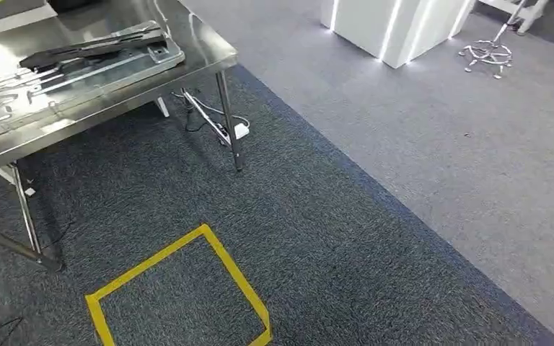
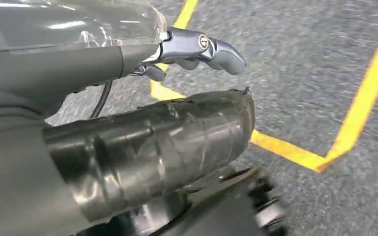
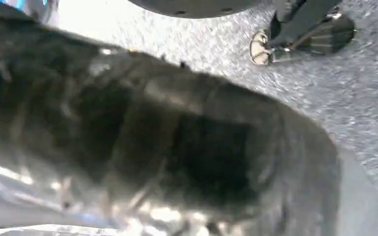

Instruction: Take the parts from the cabinet and place them on the table.

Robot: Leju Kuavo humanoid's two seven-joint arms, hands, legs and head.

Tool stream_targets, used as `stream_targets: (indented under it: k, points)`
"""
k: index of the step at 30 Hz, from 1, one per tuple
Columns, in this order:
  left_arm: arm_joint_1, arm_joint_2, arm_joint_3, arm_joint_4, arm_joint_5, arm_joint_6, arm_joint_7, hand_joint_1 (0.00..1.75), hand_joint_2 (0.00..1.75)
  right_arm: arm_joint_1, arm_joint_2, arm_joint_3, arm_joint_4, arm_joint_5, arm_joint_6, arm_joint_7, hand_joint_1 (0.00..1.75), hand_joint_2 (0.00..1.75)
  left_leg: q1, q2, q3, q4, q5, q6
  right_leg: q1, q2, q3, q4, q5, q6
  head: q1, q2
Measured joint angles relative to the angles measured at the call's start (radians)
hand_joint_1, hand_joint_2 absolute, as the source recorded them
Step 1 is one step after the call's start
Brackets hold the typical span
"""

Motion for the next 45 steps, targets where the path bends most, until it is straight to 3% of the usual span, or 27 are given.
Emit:
stream_targets:
  k: [1,3,5,7,8,10,11,13,14,15,16,20,23,25,26,27,29,30,31,32,34,36,37,38,41,43,45]
  points:
    - [0.001,0.000,0.000,0.000,0.000,0.000,0.000,0.00,0.00,-0.002,0.001,-0.002,0.002,0.000,0.000,0.009,0.00,0.00,0.000,-0.045,0.007,-0.025,-0.011,0.004,0.005,0.010,-0.006,0.004,0.000,0.007,0.001,0.000]
    - [-0.005,0.000,0.000,0.000,-0.002,0.000,0.002,0.00,0.00,-0.003,0.002,-0.004,0.002,0.002,0.008,0.025,0.00,0.00,-0.004,-0.029,0.006,-0.033,-0.011,0.005,-0.003,0.031,-0.017,0.002,0.008,0.022,0.001,0.000]
    - [-0.004,0.000,-0.002,0.000,-0.003,0.000,0.005,0.00,0.00,0.004,0.003,-0.005,0.005,0.005,0.017,0.035,0.00,0.00,-0.005,-0.006,0.014,-0.045,-0.001,0.021,-0.003,0.058,-0.020,-0.008,0.018,0.040,0.002,0.000]
    - [-0.004,0.000,-0.003,0.000,-0.006,-0.001,0.006,0.00,0.00,0.004,0.003,-0.005,0.005,0.007,0.016,0.035,0.00,0.00,0.000,0.023,0.019,-0.065,0.013,0.036,0.003,-0.033,-0.043,0.047,-0.026,0.038,0.005,0.000]
    - [-0.001,0.000,-0.005,0.000,-0.007,-0.001,0.006,0.00,0.00,0.000,0.003,-0.005,0.005,0.007,0.016,0.035,0.00,0.00,-0.002,0.039,0.017,-0.065,0.013,0.041,0.003,-0.056,-0.074,0.111,-0.067,0.040,0.007,0.000]
    - [0.002,0.000,-0.005,0.000,-0.007,-0.001,0.006,0.00,0.00,0.002,0.003,-0.005,0.005,0.010,0.016,0.029,0.00,0.00,-0.007,0.071,0.015,-0.062,0.011,0.043,-0.001,-0.073,-0.141,0.257,-0.132,0.044,0.007,0.000]
    - [0.002,0.000,-0.005,0.000,-0.005,-0.001,0.006,0.00,0.00,0.003,0.004,-0.005,0.005,0.015,0.016,0.014,0.00,0.00,-0.007,0.087,0.014,-0.061,0.010,0.043,-0.003,-0.076,-0.156,0.291,-0.134,0.047,0.007,0.000]
    - [0.001,0.000,-0.005,0.000,-0.002,0.000,0.006,0.00,0.00,0.008,0.004,-0.005,0.005,0.033,0.016,-0.020,0.00,0.00,-0.007,0.111,0.014,-0.060,0.006,0.040,-0.006,-0.084,-0.115,0.226,-0.086,0.050,0.007,0.000]
    - [0.001,0.000,-0.005,0.000,-0.002,0.000,0.006,0.00,0.00,0.008,0.004,-0.005,0.005,0.039,0.017,-0.037,0.00,0.00,-0.006,0.122,0.016,-0.057,0.004,0.037,-0.008,-0.097,-0.062,0.132,-0.042,0.051,0.007,0.000]
    - [0.001,0.000,-0.005,0.000,-0.002,0.000,0.006,0.00,0.00,0.008,0.004,-0.005,0.005,0.042,0.018,-0.048,0.00,0.00,-0.006,0.131,0.019,-0.053,-0.001,0.032,-0.009,-0.122,-0.004,0.036,-0.007,0.050,0.007,0.000]
    - [0.001,0.001,-0.005,0.000,-0.002,0.000,0.006,0.00,0.00,0.006,0.005,-0.004,0.005,0.045,0.018,-0.054,0.00,0.00,-0.010,0.137,0.018,-0.049,-0.005,0.025,-0.002,-0.162,0.014,0.001,-0.021,0.041,0.007,0.000]
    - [-0.003,0.002,-0.005,0.000,0.001,0.000,-0.001,0.00,0.00,0.008,0.008,-0.003,0.005,0.050,0.018,-0.036,0.00,0.00,-0.012,0.167,0.030,-0.046,-0.012,0.002,0.002,-0.127,0.005,-0.003,-0.010,0.021,0.005,0.000]
    - [-0.001,0.002,-0.004,0.000,0.006,0.003,-0.012,0.00,0.00,0.004,0.008,-0.003,0.005,0.058,0.018,-0.016,0.00,0.00,-0.002,0.076,-0.012,0.054,-0.090,-0.013,-0.004,-0.101,0.005,-0.010,-0.001,0.004,0.004,0.000]
    - [0.002,0.003,-0.003,0.000,0.007,0.003,-0.015,0.00,0.00,0.002,0.008,-0.003,0.005,0.060,0.018,-0.013,0.00,0.00,-0.002,0.062,-0.087,0.217,-0.164,-0.015,0.001,-0.079,0.001,-0.009,0.001,0.000,0.004,0.000]
    - [0.003,0.003,-0.003,0.000,0.007,0.003,-0.015,0.00,0.00,0.002,0.008,-0.003,0.006,0.060,0.018,-0.011,0.00,0.00,-0.002,0.061,-0.115,0.274,-0.173,-0.014,0.003,-0.064,-0.001,-0.007,0.001,-0.001,0.004,0.000]
    - [0.005,0.004,-0.002,0.000,0.007,0.003,-0.015,0.00,0.00,0.003,0.008,-0.003,0.006,0.060,0.018,-0.010,0.00,0.00,-0.002,0.060,-0.116,0.271,-0.153,-0.012,0.003,-0.051,-0.001,-0.005,0.001,-0.001,0.004,0.000]
    - [0.005,0.005,-0.002,0.000,0.008,0.003,-0.015,0.00,0.00,0.003,0.008,-0.003,0.006,0.060,0.018,-0.010,0.00,0.00,-0.002,0.052,-0.063,0.146,-0.067,-0.004,0.004,-0.023,0.002,-0.003,0.001,-0.001,0.004,0.000]
    - [0.004,0.007,-0.002,0.000,0.008,0.003,-0.015,0.00,0.00,0.003,0.009,-0.003,0.006,0.060,0.018,-0.010,0.00,0.00,-0.002,0.031,-0.019,0.049,-0.017,0.002,0.004,-0.009,0.004,-0.003,0.001,0.000,0.004,0.000]
    - [0.007,0.008,-0.001,0.000,0.008,0.003,-0.015,0.00,0.00,0.003,0.011,-0.003,0.006,0.060,0.019,-0.010,0.00,0.00,-0.002,-0.034,0.007,-0.020,-0.006,0.008,0.000,0.000,0.001,-0.003,0.003,0.002,0.005,0.000]
    - [0.006,0.010,0.000,0.000,0.008,0.003,-0.016,0.00,0.00,-0.001,0.011,-0.003,0.008,0.060,0.019,-0.010,0.00,0.00,0.001,-0.057,0.008,-0.039,-0.005,0.007,0.007,0.011,-0.006,0.004,0.005,0.010,0.005,0.000]
    - [0.003,0.010,0.000,0.000,0.007,0.003,-0.016,0.00,0.00,0.001,0.013,-0.003,0.008,0.060,0.019,-0.009,0.00,0.00,-0.007,-0.035,0.008,-0.032,-0.002,0.008,-0.005,0.034,-0.016,-0.001,0.013,0.024,0.004,0.000]
    - [0.005,0.011,0.001,0.000,0.012,0.008,-0.015,0.00,0.00,0.003,0.014,-0.003,0.009,0.063,0.018,0.000,0.00,0.00,0.006,-0.007,0.014,-0.057,0.014,0.027,-0.002,0.045,-0.017,-0.003,0.017,0.038,0.005,0.000]
    - [0.003,0.011,0.001,0.000,0.011,0.012,-0.015,0.00,0.00,0.003,0.014,-0.003,0.009,0.063,0.018,0.002,0.00,0.00,0.001,0.011,0.018,-0.065,0.019,0.031,0.002,-0.015,-0.025,0.013,0.003,0.038,0.005,0.000]
    - [0.002,0.011,0.002,0.000,0.012,0.016,-0.015,0.00,0.00,0.003,0.014,-0.003,0.009,0.065,0.018,0.008,0.00,0.00,0.000,0.023,0.018,-0.067,0.022,0.037,0.003,-0.051,-0.049,0.063,-0.036,0.038,0.010,0.000]
    - [0.007,0.014,0.006,0.000,0.014,0.014,-0.011,0.00,0.00,0.001,0.014,-0.003,0.009,0.069,0.018,0.013,0.00,0.00,-0.004,0.074,0.010,-0.064,0.021,0.041,-0.002,-0.074,-0.144,0.269,-0.130,0.047,0.011,0.000]
    - [0.006,0.016,0.009,0.000,0.014,0.010,-0.010,0.00,0.00,0.005,0.013,-0.003,0.009,0.072,0.018,0.016,0.00,0.00,-0.003,0.102,0.007,-0.061,0.019,0.039,-0.007,-0.081,-0.126,0.245,-0.095,0.052,0.011,0.000]
    - [0.005,0.015,0.010,0.000,0.014,0.006,-0.009,0.00,0.00,0.006,0.010,-0.003,0.009,0.073,0.018,0.016,0.00,0.00,-0.003,0.121,0.008,-0.057,0.016,0.034,-0.010,-0.101,-0.037,0.093,-0.024,0.052,0.011,0.000]
